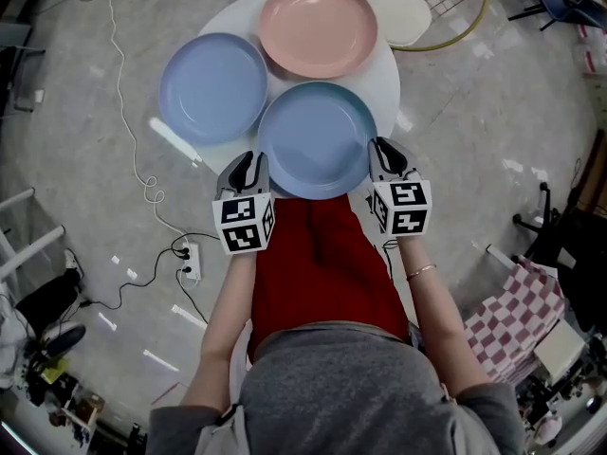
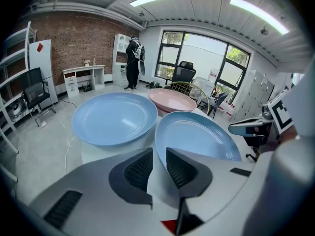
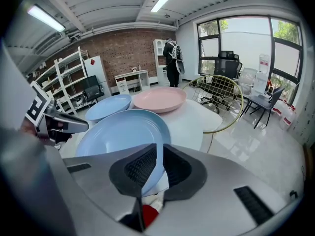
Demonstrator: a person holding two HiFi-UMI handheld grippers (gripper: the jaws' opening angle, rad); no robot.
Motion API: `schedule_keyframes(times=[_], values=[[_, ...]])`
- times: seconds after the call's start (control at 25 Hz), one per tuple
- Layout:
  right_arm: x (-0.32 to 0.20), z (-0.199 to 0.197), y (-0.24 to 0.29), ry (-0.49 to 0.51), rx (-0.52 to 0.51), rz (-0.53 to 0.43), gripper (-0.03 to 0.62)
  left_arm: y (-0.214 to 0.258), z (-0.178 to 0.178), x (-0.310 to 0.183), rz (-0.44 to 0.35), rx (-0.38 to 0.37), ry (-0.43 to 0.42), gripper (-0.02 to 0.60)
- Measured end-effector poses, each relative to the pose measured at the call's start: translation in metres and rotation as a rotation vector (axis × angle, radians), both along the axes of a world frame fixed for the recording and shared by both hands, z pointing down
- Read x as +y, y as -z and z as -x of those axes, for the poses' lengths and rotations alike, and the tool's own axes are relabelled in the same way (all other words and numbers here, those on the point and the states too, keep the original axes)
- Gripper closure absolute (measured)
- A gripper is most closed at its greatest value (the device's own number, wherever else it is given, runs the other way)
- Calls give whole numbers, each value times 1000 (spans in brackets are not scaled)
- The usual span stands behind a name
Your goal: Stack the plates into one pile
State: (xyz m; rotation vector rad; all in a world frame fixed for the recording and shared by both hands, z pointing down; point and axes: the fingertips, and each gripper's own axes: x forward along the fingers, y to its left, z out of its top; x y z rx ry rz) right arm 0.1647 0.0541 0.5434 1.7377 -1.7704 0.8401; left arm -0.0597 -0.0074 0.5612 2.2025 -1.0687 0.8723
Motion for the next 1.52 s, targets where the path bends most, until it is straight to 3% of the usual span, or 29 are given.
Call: schedule_keyframes(times=[0.12,0.2,0.32,1.08,1.2,1.52], values=[[0,-2,-2,-6,-4,7,548,-3,0,1,15,2,12,465],[1,-2,-4,-11,-13,16,484,-5,-1,3,28,3,18,456],[3,-4,-9,-17,-21,35,463,-9,-4,5,43,-2,20,451],[8,-11,-40,-19,-54,116,466,-34,-20,2,98,-39,47,446],[8,-9,-40,-13,-60,118,502,-35,-18,2,101,-45,62,462],[10,-10,-39,-31,-85,117,514,-37,-15,9,114,-62,82,499]])
